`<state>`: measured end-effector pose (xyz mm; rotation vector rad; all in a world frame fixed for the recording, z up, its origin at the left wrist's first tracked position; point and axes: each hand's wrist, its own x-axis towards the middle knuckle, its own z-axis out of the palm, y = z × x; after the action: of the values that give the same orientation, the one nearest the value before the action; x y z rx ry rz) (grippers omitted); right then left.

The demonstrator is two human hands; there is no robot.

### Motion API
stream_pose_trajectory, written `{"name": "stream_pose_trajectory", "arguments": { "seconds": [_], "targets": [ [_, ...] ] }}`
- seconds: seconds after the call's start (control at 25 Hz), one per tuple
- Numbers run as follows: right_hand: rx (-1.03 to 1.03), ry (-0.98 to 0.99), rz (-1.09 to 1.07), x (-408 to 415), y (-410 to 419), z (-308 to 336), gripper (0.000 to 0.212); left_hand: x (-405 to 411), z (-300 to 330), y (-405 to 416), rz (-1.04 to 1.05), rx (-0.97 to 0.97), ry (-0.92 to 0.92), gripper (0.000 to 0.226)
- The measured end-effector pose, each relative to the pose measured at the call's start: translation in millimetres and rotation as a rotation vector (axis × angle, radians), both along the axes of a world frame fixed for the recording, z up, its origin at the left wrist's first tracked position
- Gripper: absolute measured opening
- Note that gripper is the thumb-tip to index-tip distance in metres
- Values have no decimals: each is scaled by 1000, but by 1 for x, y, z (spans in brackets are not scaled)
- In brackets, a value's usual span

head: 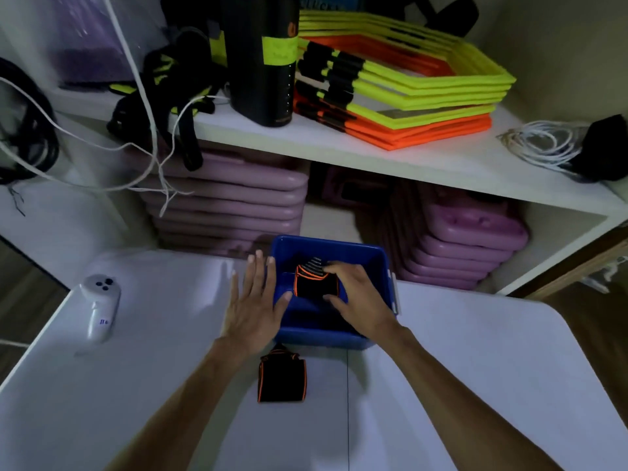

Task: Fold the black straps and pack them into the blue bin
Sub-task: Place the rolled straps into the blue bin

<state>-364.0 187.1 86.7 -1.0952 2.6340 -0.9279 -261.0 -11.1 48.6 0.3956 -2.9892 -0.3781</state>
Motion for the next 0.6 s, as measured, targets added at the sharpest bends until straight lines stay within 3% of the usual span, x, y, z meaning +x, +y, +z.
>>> {"name": "stream_pose_trajectory", "arguments": {
  "seconds": [0.28, 0.6],
  "targets": [
    [261, -46, 25, -42, -55, -56, 50, -2, -14, -6, -46, -24, 69, 70],
    [485, 131, 22, -44, -76, -66, 61, -2, -12, -5, -57, 47, 63, 68]
  ]
}}
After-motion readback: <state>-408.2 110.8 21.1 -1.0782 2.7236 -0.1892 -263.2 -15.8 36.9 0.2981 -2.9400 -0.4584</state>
